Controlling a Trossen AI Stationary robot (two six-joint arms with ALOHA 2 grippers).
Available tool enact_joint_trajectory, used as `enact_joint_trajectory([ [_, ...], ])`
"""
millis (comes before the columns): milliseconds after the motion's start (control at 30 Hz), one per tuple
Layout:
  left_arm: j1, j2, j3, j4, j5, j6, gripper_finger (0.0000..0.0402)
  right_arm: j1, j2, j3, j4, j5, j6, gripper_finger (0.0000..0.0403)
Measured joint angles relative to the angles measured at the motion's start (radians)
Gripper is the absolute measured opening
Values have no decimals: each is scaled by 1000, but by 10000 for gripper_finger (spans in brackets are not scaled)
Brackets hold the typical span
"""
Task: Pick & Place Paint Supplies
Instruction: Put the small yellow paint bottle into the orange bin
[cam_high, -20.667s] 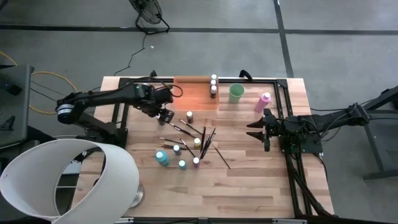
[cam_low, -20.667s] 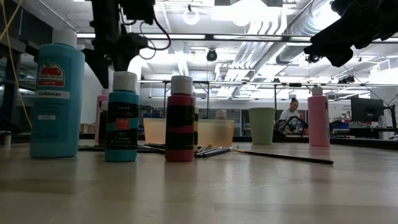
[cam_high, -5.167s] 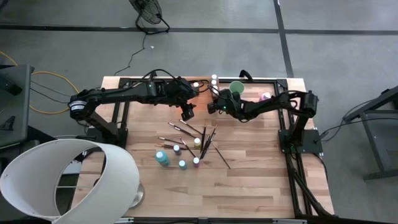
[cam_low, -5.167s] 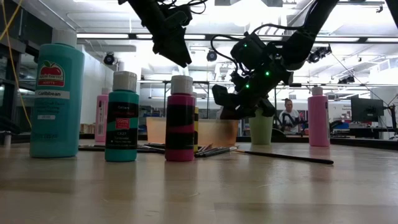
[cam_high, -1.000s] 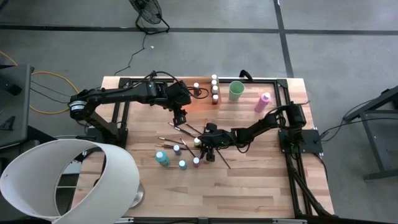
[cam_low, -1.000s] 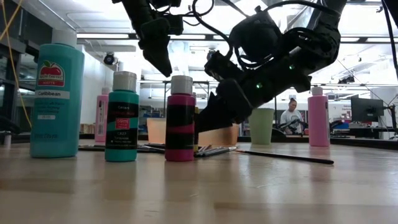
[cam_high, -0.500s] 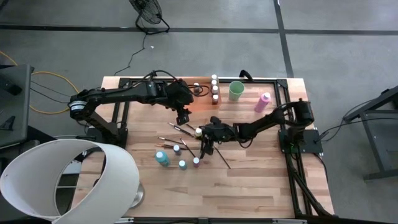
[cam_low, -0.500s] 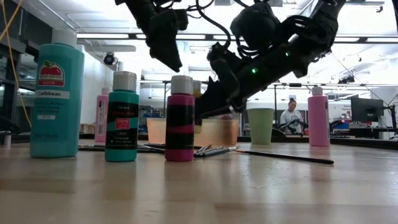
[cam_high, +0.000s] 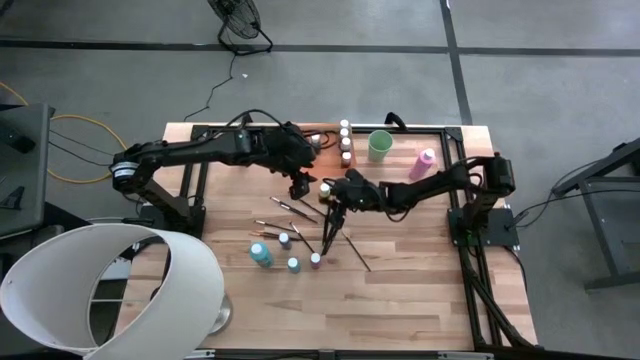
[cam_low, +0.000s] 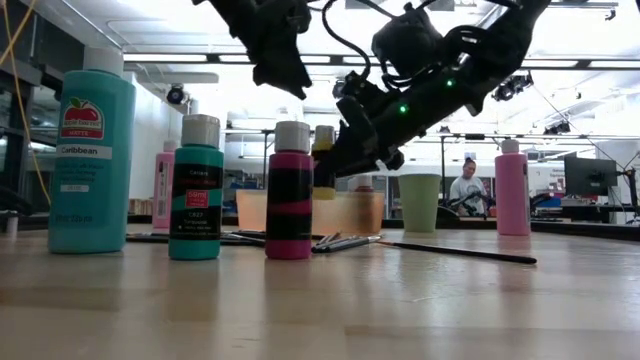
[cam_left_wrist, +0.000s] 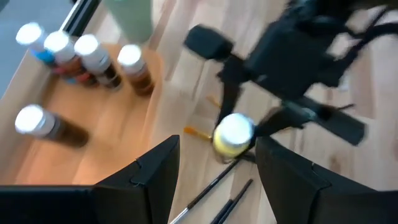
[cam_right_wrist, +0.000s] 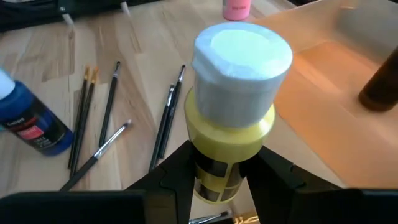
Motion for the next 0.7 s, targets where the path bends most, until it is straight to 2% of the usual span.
enact_joint_trajectory([
  [300,0,42,14,10,35,92,202,-8,0,19,-28,-52,-53,120],
  [500,0,67,13,8,79,89,202,-18,0,80,-49,-55,-68,121],
  [700,0,67,13,3,83,89,202,-46,0,137,-153,-57,-63,120],
])
